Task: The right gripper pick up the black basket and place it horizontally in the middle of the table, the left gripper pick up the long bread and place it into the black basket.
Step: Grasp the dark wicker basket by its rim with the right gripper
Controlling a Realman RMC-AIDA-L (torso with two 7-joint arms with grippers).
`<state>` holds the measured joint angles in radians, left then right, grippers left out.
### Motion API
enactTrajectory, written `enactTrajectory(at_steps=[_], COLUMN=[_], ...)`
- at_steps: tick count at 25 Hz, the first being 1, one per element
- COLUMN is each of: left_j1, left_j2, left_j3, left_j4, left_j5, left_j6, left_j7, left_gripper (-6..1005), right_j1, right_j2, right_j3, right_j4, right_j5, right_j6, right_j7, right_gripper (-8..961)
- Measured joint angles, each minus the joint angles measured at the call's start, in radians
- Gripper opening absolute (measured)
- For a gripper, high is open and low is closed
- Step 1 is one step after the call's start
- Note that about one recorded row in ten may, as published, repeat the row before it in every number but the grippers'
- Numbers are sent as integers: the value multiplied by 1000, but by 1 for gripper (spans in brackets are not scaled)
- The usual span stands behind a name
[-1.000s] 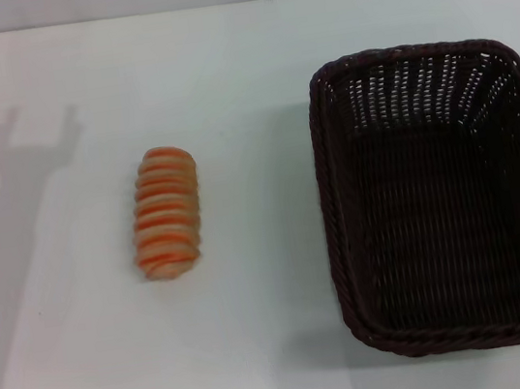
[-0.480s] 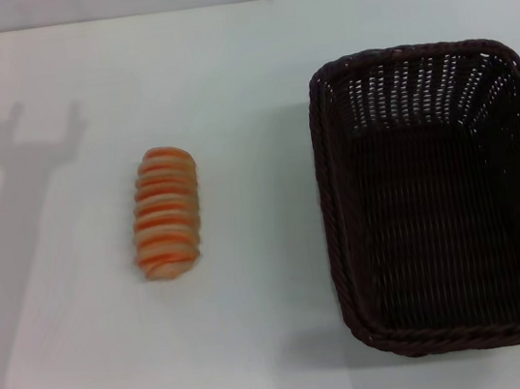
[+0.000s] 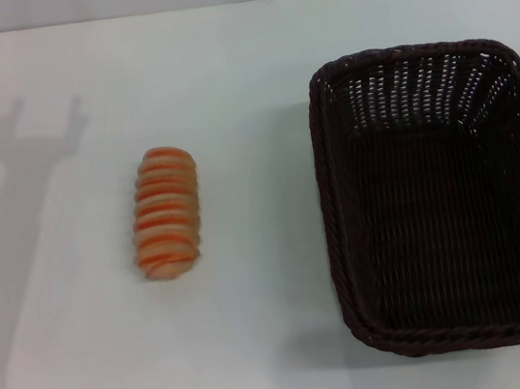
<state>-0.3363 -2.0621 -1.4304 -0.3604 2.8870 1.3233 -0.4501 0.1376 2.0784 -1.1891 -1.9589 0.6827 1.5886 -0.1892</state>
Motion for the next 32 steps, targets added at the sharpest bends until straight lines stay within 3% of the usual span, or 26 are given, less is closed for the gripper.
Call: enactTrajectory(at_steps=[32], left_j1=[-4], left_j2=[9], left_j3=[1], left_j4=[11], left_j5=[0], left_j6=[0], left_j7=[1], left_gripper=[861], right_j1=[34], right_j2=[1], right_j3=[-86], right_j4=[200], right_j5=[-3], right_j6=[-9], right_j7=[13], right_gripper=[725])
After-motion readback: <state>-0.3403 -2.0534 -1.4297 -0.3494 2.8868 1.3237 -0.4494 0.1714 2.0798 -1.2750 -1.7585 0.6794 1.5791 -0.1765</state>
